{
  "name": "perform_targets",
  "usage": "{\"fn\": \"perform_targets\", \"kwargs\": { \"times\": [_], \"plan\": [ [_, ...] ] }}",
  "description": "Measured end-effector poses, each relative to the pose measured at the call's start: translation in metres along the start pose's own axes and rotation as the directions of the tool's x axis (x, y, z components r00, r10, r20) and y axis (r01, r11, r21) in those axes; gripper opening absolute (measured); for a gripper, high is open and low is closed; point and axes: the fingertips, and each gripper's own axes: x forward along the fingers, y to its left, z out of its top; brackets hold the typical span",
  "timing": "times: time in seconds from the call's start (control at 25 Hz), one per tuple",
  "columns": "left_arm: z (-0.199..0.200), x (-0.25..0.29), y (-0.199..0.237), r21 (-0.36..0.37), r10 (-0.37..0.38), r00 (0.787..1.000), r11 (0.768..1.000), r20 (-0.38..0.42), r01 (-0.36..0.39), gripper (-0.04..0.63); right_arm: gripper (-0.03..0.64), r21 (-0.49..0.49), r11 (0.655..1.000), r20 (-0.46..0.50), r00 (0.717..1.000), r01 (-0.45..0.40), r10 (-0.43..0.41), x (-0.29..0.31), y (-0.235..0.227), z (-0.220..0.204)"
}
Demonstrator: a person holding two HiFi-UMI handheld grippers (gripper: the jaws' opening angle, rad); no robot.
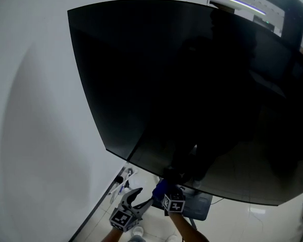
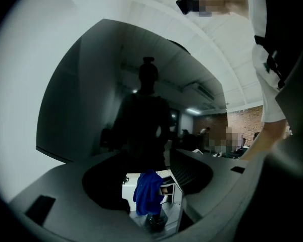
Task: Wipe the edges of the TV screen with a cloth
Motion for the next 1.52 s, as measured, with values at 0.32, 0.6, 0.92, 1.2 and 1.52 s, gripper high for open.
{"fn": "perform_targets", "kwargs": {
  "times": [0.32, 0.6, 0.92, 1.2, 1.52],
  "plan": [
    [0.014, -0.045, 0.067, 0.003, 0.141, 0.99, 0.99, 0.028, -0.141, 0.239, 0.083, -0.14, 0.977, -0.039, 0.987, -0.16, 0.156, 0.081, 0.107, 0.028],
    [0.02, -0.099, 0.136, -0.037, 0.301, 0.953, 0.954, 0.048, -0.299, 0.239, 0.084, -0.189, 0.941, -0.087, 0.959, -0.281, 0.269, 0.141, 0.214, 0.06],
    [0.02, -0.147, 0.163, -0.033, 0.42, 0.905, 0.908, 0.064, -0.418, 0.239, 0.084, -0.185, 0.912, -0.122, 0.93, -0.365, 0.347, 0.194, 0.298, 0.07],
    [0.022, -0.187, 0.183, -0.041, 0.505, 0.861, 0.863, 0.064, -0.503, 0.239, 0.086, -0.079, 0.906, -0.166, 0.902, -0.415, 0.399, 0.219, 0.354, 0.083],
    [0.035, -0.194, 0.181, -0.057, 0.507, 0.856, 0.862, 0.099, -0.504, 0.239, 0.081, -0.039, 0.892, -0.001, 0.893, -0.45, 0.45, 0.189, 0.386, 0.171]
  ]
}}
